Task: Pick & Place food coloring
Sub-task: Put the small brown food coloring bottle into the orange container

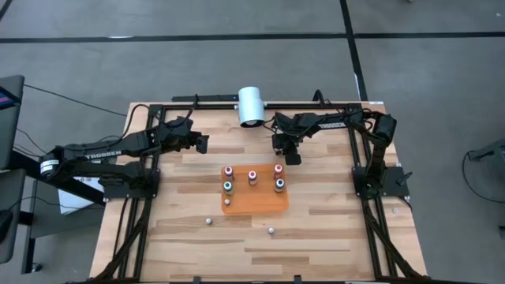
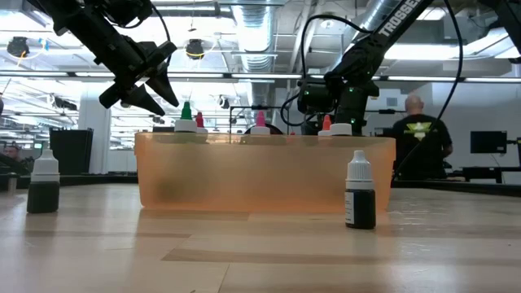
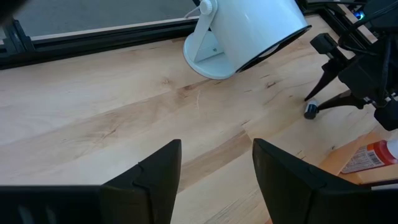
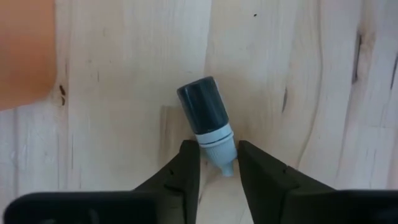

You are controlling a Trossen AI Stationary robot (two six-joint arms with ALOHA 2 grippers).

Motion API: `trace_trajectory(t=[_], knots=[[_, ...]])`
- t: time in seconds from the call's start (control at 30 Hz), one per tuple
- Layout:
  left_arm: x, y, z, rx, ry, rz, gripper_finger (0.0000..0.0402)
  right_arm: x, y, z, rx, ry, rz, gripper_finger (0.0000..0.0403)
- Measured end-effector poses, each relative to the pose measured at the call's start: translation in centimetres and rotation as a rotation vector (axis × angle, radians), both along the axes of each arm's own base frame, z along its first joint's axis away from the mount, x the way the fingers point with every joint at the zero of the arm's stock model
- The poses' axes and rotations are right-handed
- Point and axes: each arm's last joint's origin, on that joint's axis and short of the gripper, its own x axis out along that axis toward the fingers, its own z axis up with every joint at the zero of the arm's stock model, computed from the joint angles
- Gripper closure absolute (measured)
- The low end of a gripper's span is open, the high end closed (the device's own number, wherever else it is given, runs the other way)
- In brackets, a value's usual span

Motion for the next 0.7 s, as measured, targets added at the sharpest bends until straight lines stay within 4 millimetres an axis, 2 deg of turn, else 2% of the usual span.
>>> trace_trajectory(t=[0.33, 0.7], knots=[[0.0, 0.0, 0.0, 0.0, 0.0, 0.0, 0.0212, 0.21, -0.1, 0.36, -0.005, 0.01, -0.003, 0.0341], [0.0, 0.0, 0.0, 0.001, 0.001, 0.0, 0.0212, 0.33, -0.16, 0.52, -0.006, 0.008, -0.004, 0.0346]])
